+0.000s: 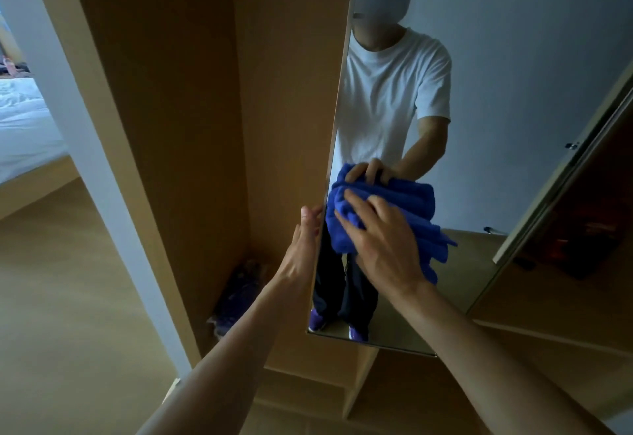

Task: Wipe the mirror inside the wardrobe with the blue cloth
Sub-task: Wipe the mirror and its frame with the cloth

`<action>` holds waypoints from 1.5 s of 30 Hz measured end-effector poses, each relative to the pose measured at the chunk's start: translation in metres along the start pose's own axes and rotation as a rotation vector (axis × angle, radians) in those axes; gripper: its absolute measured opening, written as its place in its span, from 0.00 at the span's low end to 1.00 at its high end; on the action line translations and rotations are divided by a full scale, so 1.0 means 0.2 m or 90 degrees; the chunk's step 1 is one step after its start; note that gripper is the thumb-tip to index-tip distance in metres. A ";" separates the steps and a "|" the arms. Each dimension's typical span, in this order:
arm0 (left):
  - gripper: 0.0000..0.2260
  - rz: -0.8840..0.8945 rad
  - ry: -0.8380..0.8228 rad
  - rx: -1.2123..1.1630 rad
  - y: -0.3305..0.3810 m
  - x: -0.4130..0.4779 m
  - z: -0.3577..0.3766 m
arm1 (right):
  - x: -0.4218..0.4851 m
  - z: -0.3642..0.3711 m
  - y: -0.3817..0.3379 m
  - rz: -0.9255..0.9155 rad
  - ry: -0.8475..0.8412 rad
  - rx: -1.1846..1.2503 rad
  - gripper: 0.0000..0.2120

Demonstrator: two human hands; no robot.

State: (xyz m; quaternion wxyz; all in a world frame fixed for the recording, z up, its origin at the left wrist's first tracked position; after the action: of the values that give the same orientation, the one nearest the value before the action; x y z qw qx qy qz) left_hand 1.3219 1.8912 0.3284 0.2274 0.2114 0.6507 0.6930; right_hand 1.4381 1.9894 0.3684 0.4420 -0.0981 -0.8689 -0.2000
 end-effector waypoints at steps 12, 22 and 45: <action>0.29 -0.023 0.031 -0.027 -0.02 -0.01 0.04 | 0.00 0.02 -0.06 0.017 -0.031 0.000 0.21; 0.28 -0.019 0.041 0.022 -0.05 0.01 0.02 | -0.16 0.07 -0.02 -0.047 -0.136 -0.005 0.19; 0.24 0.044 0.079 0.173 -0.10 -0.02 0.11 | -0.26 -0.05 0.26 -0.013 -0.048 -0.003 0.21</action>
State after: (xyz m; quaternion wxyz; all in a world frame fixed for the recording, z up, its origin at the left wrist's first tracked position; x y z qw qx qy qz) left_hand 1.3384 1.9081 0.3092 0.1317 0.2194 0.7436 0.6177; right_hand 1.4937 2.0321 0.3440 0.4064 -0.0978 -0.8856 -0.2023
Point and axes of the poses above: each hand's wrist, its own x-axis towards the middle knuckle, its own z-axis out of the palm, y = z × x, the point moved 1 cm from there along x, towards the middle knuckle, and after that the axes turned 15 degrees about y, right-handed, at the moved point
